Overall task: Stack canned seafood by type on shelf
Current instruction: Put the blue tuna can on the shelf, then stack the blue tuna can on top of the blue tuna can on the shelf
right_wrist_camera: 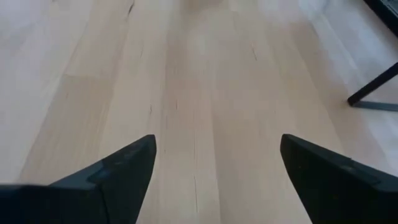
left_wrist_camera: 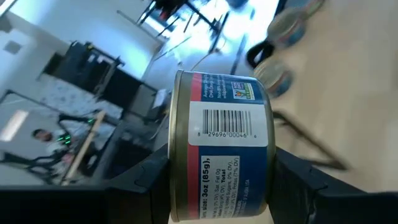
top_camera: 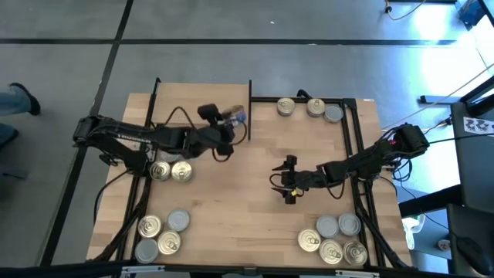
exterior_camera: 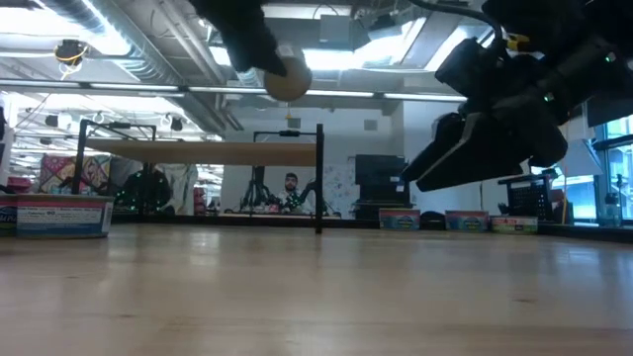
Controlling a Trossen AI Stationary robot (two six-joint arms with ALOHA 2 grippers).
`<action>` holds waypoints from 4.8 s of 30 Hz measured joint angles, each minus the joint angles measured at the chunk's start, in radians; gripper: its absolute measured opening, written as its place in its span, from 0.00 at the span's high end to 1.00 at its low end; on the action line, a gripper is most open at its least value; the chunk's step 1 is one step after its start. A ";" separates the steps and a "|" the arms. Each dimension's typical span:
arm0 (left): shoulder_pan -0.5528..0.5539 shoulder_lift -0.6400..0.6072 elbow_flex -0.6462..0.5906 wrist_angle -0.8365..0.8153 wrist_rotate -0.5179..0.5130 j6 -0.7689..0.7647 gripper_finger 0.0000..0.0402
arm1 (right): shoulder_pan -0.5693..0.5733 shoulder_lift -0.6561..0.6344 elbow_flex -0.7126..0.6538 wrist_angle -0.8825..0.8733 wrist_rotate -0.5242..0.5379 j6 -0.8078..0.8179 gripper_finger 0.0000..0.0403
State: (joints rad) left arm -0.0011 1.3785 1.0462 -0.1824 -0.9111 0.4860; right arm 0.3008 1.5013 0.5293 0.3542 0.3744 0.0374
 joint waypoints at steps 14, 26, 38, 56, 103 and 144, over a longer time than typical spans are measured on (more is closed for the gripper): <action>0.283 0.098 0.000 0.016 0.191 0.100 0.53 | 0.000 0.000 -0.001 -0.006 0.001 -0.020 0.15; 0.363 0.232 0.045 0.123 0.213 0.258 0.53 | 0.000 0.000 -0.001 -0.007 0.030 -0.020 0.15; 0.450 0.285 0.101 0.136 0.321 0.273 0.48 | 0.000 0.000 -0.001 -0.014 0.030 -0.020 0.15; 0.440 0.282 0.097 0.112 0.406 0.138 0.25 | 0.000 0.000 -0.001 -0.021 0.035 -0.018 0.15; -0.052 -0.037 0.085 -0.810 0.518 -0.685 0.30 | 0.000 0.000 -0.001 -0.015 0.045 -0.016 0.15; -0.146 0.017 -0.298 -0.469 0.826 -0.818 0.64 | 0.000 0.000 -0.001 0.003 0.079 -0.009 0.15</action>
State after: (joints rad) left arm -0.1471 1.3950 0.7477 -0.6515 -0.0850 -0.3320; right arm 0.3004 1.5017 0.5285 0.3569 0.4534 0.0284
